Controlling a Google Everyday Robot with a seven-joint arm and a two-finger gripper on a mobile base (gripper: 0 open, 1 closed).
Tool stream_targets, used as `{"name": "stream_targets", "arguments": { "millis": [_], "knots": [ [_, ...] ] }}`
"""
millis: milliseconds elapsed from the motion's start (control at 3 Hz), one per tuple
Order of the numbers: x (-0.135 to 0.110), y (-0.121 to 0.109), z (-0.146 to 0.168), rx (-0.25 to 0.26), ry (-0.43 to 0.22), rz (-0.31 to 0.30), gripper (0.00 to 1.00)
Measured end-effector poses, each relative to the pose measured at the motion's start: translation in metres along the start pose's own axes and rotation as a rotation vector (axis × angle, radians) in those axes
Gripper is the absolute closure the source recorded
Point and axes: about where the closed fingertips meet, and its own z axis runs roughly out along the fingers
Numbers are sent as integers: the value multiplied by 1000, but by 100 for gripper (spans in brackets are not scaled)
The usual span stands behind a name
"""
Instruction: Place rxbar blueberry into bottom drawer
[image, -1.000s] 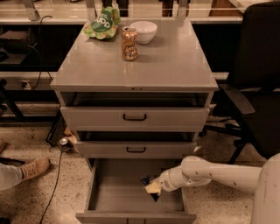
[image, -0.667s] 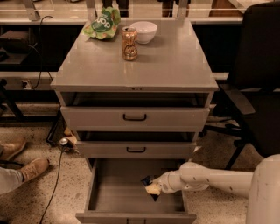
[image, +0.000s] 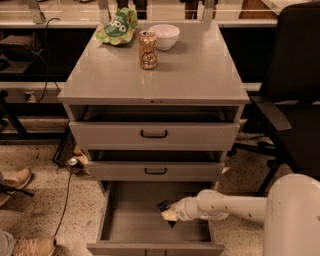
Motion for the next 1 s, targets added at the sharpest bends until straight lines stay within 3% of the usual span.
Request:
{"name": "stream_targets", "arguments": {
  "millis": [667, 1000],
  "knots": [
    [3, -27, 35, -34, 26, 45, 38],
    [1, -31, 37, -37, 24, 47, 7]
  ]
}}
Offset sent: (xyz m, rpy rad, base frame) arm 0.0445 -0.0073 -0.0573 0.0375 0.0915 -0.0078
